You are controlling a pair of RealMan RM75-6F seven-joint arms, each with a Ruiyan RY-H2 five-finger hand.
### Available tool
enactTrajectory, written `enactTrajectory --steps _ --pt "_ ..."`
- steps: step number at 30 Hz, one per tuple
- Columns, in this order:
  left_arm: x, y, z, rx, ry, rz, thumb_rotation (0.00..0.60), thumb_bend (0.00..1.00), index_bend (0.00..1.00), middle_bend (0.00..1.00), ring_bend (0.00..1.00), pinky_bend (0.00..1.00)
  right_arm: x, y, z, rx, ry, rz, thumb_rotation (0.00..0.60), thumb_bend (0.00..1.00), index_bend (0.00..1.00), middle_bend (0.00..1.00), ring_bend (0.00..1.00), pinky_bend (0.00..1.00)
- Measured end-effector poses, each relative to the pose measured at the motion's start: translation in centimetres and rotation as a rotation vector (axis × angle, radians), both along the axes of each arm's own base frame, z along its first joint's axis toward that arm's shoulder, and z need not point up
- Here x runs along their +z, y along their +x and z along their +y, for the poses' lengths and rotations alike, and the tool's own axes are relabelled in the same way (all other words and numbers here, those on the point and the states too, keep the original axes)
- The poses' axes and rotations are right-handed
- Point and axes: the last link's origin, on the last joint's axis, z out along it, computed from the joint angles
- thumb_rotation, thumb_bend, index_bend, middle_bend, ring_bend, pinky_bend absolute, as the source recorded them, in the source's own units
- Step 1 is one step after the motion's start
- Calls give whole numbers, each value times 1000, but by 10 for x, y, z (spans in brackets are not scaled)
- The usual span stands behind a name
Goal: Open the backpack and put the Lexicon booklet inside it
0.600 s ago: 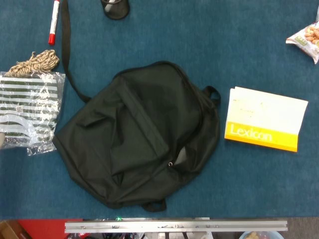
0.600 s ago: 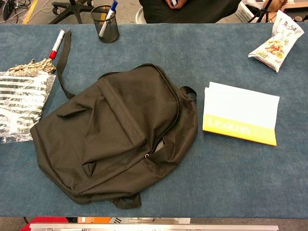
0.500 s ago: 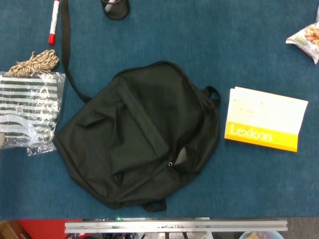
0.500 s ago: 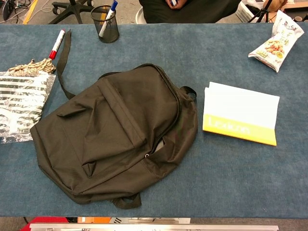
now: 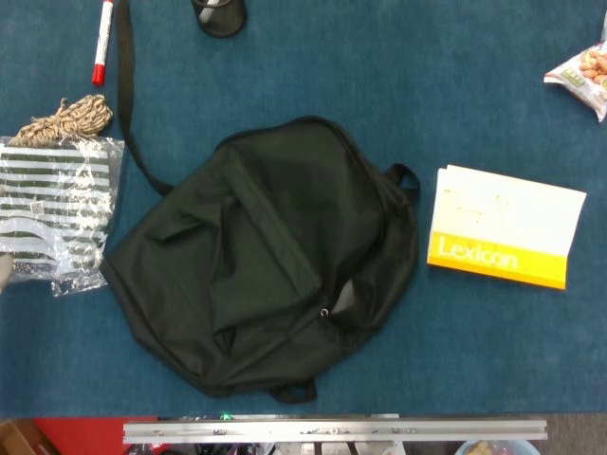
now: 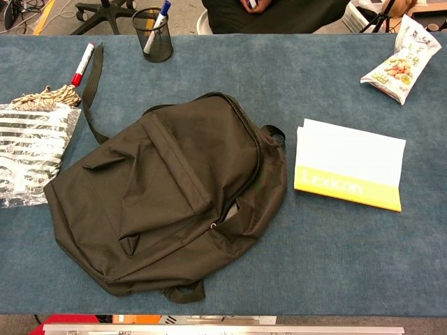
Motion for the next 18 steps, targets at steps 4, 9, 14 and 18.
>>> enactTrajectory --steps 4,9,14,18 --pt "1 -1 -2 2 5 -6 600 244 235 160 149 212 -14 5 1 10 74 15 600 404 226 311 135 207" --pt "3 -2 -4 7 6 -12 600 244 237 160 148 212 -41 12 4 27 169 32 600 324 226 311 135 207" --pt "5 -3 -7 8 7 -20 600 244 240 160 149 213 -70 22 8 43 232 22 600 214 226 253 63 154" --pt "6 -5 -9 12 8 -23 600 244 241 161 149 212 -90 28 10 40 271 8 600 166 199 211 7 100"
